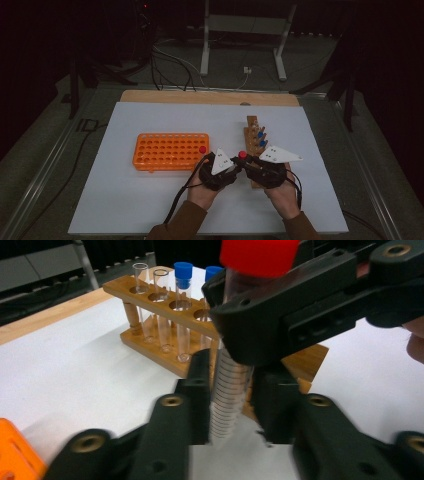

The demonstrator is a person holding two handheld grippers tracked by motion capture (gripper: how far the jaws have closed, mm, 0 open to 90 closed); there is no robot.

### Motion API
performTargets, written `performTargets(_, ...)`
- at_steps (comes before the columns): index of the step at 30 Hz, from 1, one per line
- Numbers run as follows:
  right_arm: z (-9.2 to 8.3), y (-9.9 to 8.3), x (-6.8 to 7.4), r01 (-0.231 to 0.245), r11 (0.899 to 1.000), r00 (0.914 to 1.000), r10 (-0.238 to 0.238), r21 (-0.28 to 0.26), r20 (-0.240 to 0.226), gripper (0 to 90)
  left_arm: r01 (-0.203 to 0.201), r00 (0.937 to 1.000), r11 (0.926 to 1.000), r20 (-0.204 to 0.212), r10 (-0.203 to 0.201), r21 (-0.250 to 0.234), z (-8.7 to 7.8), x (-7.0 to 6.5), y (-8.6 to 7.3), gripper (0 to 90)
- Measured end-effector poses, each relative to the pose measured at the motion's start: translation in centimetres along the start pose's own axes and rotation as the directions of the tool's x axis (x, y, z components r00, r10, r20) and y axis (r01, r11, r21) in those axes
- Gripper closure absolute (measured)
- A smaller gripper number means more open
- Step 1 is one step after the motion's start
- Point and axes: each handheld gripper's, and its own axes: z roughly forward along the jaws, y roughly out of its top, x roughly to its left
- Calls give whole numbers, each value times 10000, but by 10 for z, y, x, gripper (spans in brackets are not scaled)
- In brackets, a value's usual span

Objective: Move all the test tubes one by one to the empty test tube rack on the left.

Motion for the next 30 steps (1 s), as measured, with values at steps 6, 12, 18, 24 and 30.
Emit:
performTargets(6, 1, -1, -1, -128, 9999, 9999, 128, -22, 41, 703, -129, 9999, 9999, -83, 130, 81, 0, 0, 0, 749)
performTargets(12, -6, 3, -5, -299, 9984, 9995, 305, -485, 116, 344, 120, 9991, 9999, -414, -120, 0, -6, 7, -4, 750)
performTargets(18, -10, 5, -6, -204, 9980, 9990, 228, -605, 395, 152, 307, 9981, 9994, -532, -315, -170, -14, 13, -6, 750)
performTargets(24, -10, 2, -12, -189, 9989, 9978, 215, -429, 624, 57, 462, 9949, 9985, -884, -486, -283, -26, 23, -11, 750)
performTargets(30, -12, -1, -19, -463, 9979, 9956, 498, -455, 789, 4, 692, 9908, 9968, -1135, -735, -408, -38, 35, -16, 749)
